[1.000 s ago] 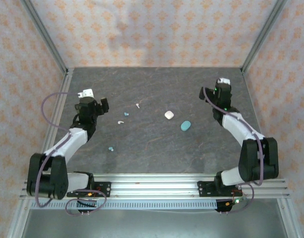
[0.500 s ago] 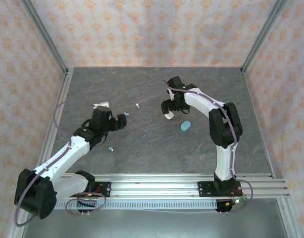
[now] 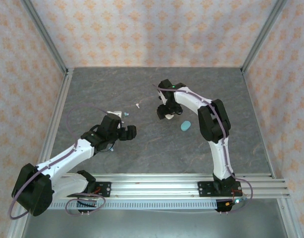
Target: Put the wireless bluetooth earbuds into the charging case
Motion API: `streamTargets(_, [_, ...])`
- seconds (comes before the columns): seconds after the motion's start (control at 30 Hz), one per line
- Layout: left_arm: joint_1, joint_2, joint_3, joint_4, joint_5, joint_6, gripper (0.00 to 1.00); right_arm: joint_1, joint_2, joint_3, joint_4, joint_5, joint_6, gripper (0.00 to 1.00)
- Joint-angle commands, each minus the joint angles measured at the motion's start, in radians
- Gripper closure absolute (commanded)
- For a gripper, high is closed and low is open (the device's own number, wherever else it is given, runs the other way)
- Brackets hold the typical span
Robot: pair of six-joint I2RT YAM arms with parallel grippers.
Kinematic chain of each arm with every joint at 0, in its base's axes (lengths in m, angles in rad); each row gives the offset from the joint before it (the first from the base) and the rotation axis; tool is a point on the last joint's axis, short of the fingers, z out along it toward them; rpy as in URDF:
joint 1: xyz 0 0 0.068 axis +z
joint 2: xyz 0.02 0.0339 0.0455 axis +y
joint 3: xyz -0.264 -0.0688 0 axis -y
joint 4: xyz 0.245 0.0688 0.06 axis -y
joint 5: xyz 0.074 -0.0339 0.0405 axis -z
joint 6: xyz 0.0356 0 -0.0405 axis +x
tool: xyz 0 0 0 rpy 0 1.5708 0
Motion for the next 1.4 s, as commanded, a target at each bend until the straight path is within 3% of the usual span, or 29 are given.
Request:
streamTargets(0.0, [-0.003,0.017,0.035,0.024,0.037,0.015,0.07,-0.001,0.025,0.044,-0.045,0.002,-0.015,0.24])
streamTargets(0.17, [-0.002,0.024,0.026,0.039,0.060,0.010,0.10,0.000,0.047,0.056,-0.041,0.010,-0.013,0.29])
streamTargets(0.5, [-0.003,0.028,0.036,0.033,0.063,0.028,0.12,-0.001,0.046,0.048,-0.056,0.003,0.062,0.53])
streamTargets(0.77, [-0.004,-0.026,0.090,-0.011,0.116,0.155,0.13,-0.001,-0.082,-0.023,-0.039,-0.034,0.273,0.56])
streamTargets(0.83, [-0.003,-0.062,0.080,0.029,0.163,0.199,0.15,-0.003,-0.125,-0.037,-0.045,-0.021,0.365,0.56])
streamTargets(0.97, [-0.003,-0.130,0.037,0.195,0.244,0.204,0.15,-0.004,-0.251,-0.114,0.041,-0.121,0.529,0.56])
streamTargets(1.13, [-0.006,-0.085,0.108,0.231,0.311,0.163,0.21,0.002,-0.404,-0.207,0.186,-0.225,0.673,0.56])
streamTargets(1.37, [-0.048,-0.044,0.076,0.502,0.303,0.096,0.23,0.012,-0.608,-0.318,0.299,-0.254,0.826,0.56])
